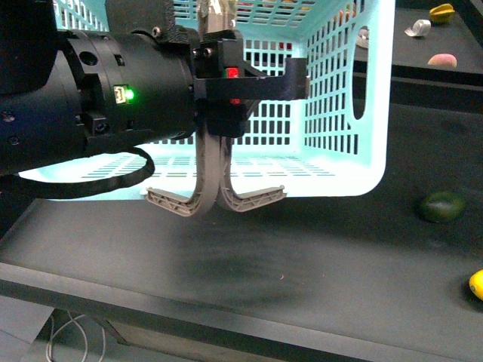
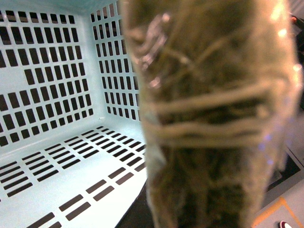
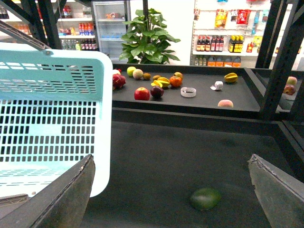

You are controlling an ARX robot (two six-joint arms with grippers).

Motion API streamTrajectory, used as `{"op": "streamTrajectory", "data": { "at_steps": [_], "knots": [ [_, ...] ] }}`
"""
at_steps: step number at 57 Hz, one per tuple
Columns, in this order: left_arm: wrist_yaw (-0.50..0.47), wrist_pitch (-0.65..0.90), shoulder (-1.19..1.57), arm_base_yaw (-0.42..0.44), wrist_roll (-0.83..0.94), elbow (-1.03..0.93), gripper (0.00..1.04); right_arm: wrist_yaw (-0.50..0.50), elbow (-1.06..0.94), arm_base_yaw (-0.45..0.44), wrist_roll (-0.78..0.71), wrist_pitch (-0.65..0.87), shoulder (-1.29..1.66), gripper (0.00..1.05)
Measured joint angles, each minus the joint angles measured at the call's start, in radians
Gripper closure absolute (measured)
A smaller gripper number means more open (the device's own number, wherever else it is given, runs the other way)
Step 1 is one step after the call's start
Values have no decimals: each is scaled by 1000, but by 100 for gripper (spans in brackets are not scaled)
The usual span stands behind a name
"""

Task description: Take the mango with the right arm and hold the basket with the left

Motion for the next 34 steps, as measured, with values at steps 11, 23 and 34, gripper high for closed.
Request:
{"op": "streamTrajectory", "data": {
  "at_steps": [11,23,34],
  "knots": [
    [0,9,15,-22,-2,25,101,0,0,0,0,0,0,8],
    [-24,16,39,-23,-6,43,101,0,0,0,0,0,0,8],
    [-32,18,43,-19,-6,45,101,0,0,0,0,0,0,8]
  ]
}}
